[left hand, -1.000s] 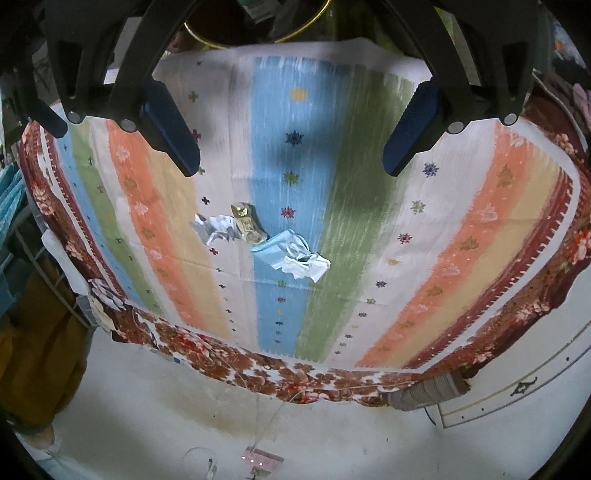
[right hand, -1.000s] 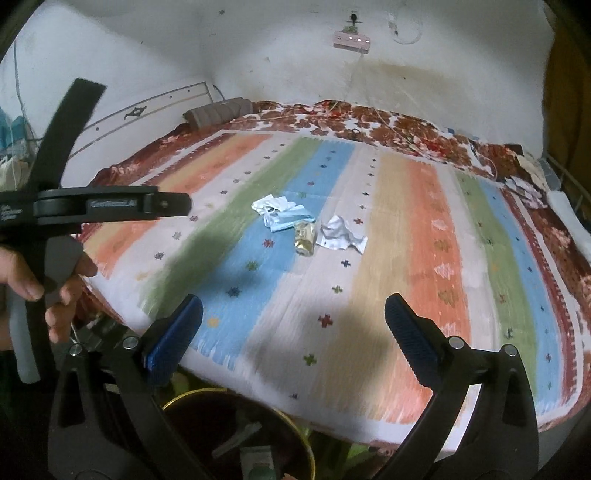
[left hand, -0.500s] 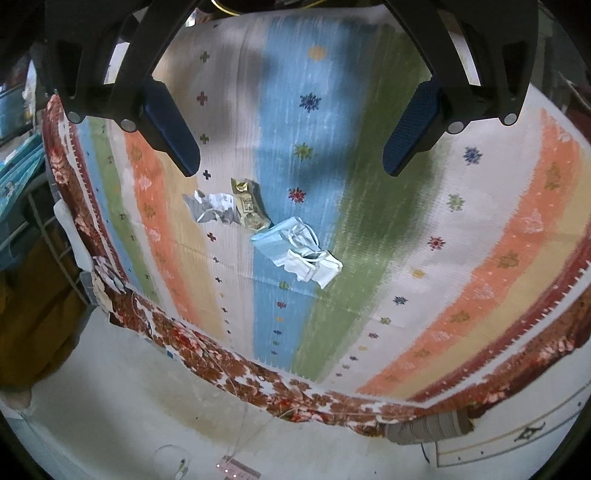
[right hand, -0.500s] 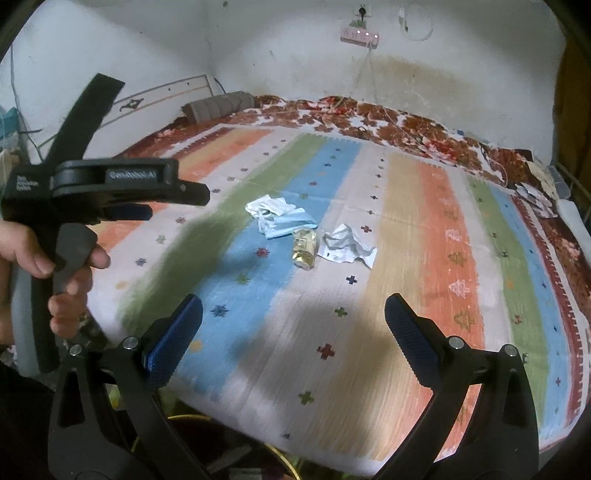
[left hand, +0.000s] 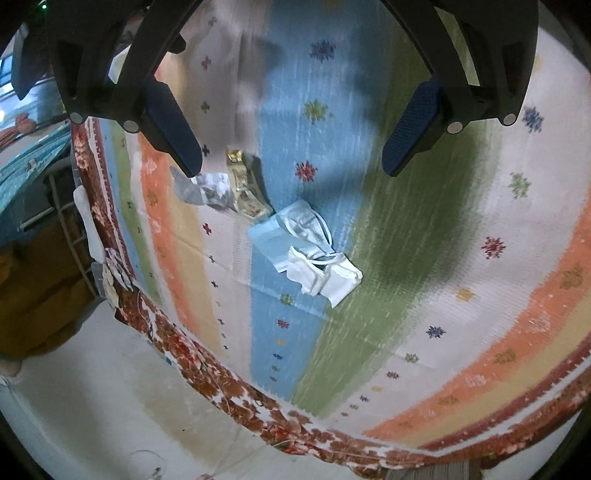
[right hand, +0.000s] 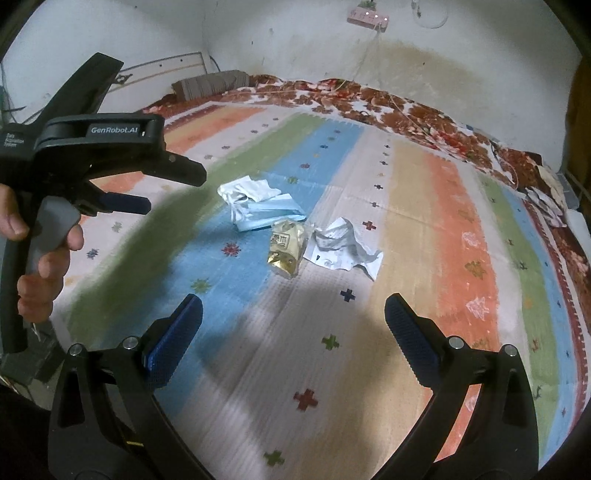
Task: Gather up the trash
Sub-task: 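Move the left tool to the blue face mask while the right tool reaches the gold packet, then close the left tool on the blue mask while the right tool grasps the gold packet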
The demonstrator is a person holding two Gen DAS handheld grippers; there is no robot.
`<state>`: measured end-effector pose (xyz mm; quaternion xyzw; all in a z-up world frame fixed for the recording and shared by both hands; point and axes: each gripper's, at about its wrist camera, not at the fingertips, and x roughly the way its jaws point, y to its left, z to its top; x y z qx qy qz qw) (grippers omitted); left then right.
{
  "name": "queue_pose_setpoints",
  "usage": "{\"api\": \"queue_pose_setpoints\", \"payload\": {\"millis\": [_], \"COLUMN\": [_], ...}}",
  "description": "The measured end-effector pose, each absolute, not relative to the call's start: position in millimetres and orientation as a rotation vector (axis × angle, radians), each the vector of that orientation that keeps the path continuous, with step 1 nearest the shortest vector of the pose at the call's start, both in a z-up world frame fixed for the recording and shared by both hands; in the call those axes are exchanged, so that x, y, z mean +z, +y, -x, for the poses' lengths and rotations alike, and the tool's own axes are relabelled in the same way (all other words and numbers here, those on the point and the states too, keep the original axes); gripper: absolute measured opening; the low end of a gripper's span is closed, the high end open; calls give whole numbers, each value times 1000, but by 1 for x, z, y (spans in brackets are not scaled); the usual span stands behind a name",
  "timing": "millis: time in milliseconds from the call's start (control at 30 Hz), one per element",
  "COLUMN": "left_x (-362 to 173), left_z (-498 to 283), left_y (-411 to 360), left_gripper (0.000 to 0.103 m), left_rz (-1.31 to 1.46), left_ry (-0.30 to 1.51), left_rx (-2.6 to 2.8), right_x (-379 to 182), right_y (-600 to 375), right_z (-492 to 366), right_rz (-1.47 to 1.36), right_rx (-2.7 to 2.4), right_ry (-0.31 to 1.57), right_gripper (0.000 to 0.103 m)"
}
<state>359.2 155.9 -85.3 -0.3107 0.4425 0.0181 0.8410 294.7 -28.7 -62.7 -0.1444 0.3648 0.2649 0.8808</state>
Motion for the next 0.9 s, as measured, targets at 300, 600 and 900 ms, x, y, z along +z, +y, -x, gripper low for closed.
{"api": "queue_pose_setpoints", "payload": {"millis": [300, 600, 900], "left_x": [-113, -133, -137], "left_z": [-394, -413, -419], "left_y": [163, 165, 163], "left_gripper": [78, 45, 7], "left_rz": [740, 772, 729], "left_ry": [952, 950, 943], "left_rx": [-14, -10, -6], "right_x": [-82, -102, -123], "right_y": [-12, 3, 17], "right_z": [-329, -355, -375], "right_rz": [281, 268, 278], "right_rx": [562, 575, 582], "right_ry": [796, 842, 867], "right_gripper": [93, 72, 48]}}
